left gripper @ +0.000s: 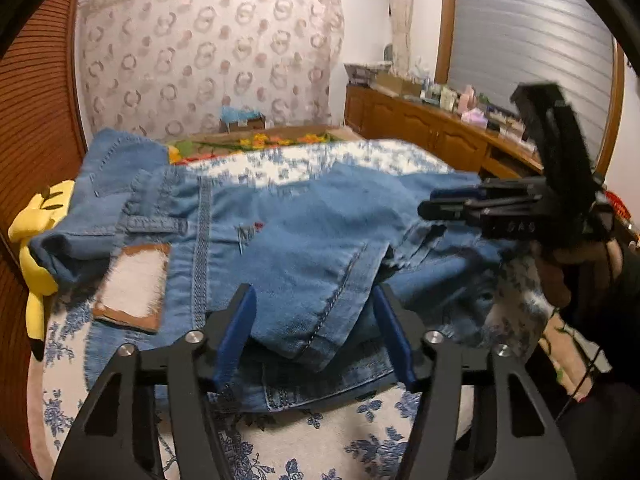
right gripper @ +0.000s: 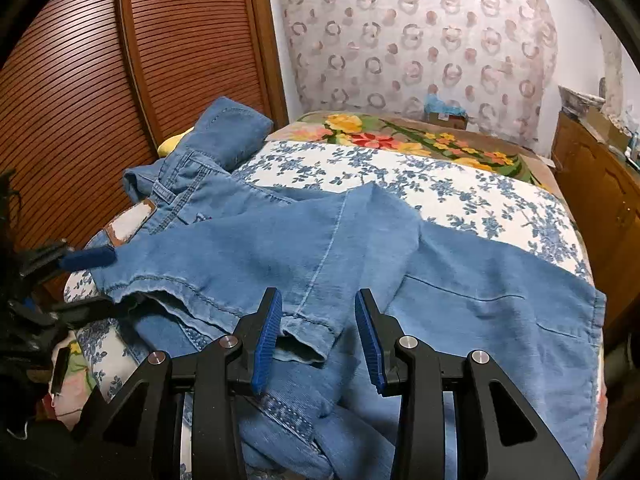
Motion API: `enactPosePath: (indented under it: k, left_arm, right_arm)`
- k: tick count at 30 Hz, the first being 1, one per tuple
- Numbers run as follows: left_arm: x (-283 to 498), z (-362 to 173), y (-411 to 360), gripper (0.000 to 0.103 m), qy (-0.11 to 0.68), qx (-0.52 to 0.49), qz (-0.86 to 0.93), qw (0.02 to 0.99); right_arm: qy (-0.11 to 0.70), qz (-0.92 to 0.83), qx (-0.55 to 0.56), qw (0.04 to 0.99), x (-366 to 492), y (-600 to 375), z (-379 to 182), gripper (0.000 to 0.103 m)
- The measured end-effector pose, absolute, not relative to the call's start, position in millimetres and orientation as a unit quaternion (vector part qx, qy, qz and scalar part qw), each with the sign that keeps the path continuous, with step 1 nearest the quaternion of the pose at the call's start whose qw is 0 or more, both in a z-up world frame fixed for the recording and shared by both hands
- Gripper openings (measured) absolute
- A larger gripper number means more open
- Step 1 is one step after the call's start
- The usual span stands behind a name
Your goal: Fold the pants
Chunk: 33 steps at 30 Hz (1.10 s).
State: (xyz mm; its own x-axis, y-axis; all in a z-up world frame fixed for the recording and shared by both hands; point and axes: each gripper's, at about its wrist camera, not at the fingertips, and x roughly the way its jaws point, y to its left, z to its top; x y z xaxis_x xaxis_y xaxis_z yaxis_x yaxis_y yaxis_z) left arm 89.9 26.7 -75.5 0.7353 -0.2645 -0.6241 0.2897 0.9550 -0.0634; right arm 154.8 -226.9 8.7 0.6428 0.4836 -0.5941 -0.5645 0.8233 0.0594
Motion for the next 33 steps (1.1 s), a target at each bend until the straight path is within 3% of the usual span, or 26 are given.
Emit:
enactPosePath:
  k: [8, 15, 20, 22, 24, 33]
  left_arm:
    - [96, -91, 30, 0.058, 0.352, 0.027, -0.138, 0.925]
    - [94, -84, 41, 0.03, 0.344, 0.005, -0.136, 0.929]
    - [93, -82, 41, 0.018, 0.344, 0.002, -0.143, 0.928]
    - [93, -81, 41, 0.013, 0.343, 0.001, -0.147, 0.928]
    - [92, -76, 42, 0.01, 0.34, 0.002, -0.146, 0.929]
    - [69, -41, 64, 0.008, 0.295, -0.012, -0.138, 0.945]
  right_arm:
    - [0.333, 0.296, -0.059, 0.893, 164, -215, -7, 0.039]
    - [0.345, 0.287, -0.066, 0.891, 169, -214, -11, 0.039]
    - [0.353, 0.287, -0.078, 0.887, 170, -210, -13, 0.039]
    - [0.355, 0.302, -0.075, 0.881, 169, -209, -14, 0.017]
    - [0.346, 0.303, -0.083, 0.884, 166, -208, -11, 0.006]
    - [0.259, 0.323, -0.081, 0.907, 150, -202, 45, 0.004]
